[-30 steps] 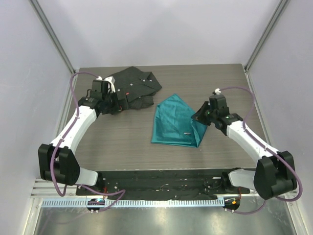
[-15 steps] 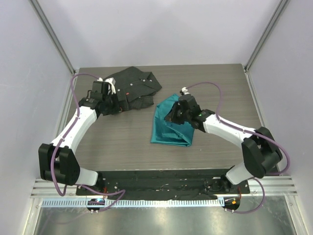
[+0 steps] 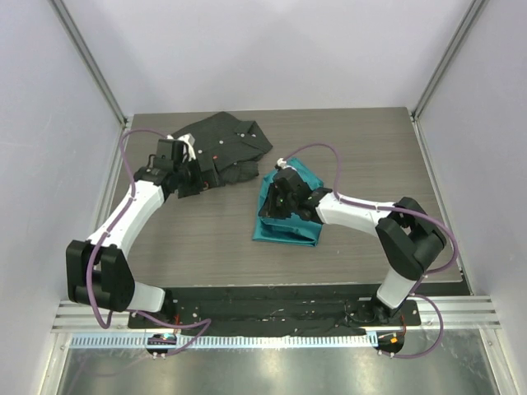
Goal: Fold the napkin, place the utensils inside, and roll it up
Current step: Fold the napkin
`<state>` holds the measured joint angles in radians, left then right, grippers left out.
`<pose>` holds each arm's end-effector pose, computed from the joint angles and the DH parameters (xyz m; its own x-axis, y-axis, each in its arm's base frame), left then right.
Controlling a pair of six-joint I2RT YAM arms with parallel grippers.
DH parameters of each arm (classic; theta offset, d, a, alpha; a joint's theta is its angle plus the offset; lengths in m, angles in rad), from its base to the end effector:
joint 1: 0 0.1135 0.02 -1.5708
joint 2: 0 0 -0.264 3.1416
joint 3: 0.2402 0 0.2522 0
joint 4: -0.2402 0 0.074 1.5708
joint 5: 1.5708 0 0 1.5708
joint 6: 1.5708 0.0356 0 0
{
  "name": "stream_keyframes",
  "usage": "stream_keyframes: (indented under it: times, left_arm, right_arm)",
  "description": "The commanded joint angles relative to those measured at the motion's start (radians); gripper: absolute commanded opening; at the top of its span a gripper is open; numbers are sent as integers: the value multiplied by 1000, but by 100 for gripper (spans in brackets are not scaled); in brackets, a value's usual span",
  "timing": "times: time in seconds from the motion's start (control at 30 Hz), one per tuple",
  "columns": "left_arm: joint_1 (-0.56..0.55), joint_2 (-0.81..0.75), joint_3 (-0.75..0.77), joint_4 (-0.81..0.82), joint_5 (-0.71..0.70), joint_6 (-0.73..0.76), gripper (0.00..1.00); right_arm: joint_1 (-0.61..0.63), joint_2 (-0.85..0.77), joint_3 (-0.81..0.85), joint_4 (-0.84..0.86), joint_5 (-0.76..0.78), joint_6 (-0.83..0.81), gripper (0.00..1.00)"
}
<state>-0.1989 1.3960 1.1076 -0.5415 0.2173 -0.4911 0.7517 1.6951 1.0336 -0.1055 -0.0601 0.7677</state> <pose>0.2920 -0.0667 0.2811 -0.7961 -0.3093 -0.5202 -0.0452 0.8875 -0.4586 0.2628 0.2486 0.1963 -0.8601 0.1449 -0.4891 -0.1611 0.8325 0.5300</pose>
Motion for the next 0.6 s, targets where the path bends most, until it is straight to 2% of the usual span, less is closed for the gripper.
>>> stream_keyframes:
  times: [0.0, 0.2, 0.43, 0.53, 0.57]
  left_arm:
    - [0, -14, -32, 52, 37, -47, 100]
    - [-2, -17, -67, 69, 43, -75, 100]
    - [-2, -11, -75, 78, 47, -81, 100]
    - [-2, -3, -100, 103, 56, -98, 100]
    - [-2, 3, -106, 110, 60, -104, 100]
  right_arm:
    - [47, -6, 42, 0, 55, -30, 1]
    - [87, -23, 19, -33, 127, -39, 1]
    - [113, 8, 31, -48, 120, -56, 2]
    - [117, 20, 43, -31, 92, -79, 21]
    - [117, 21, 49, -25, 80, -93, 33]
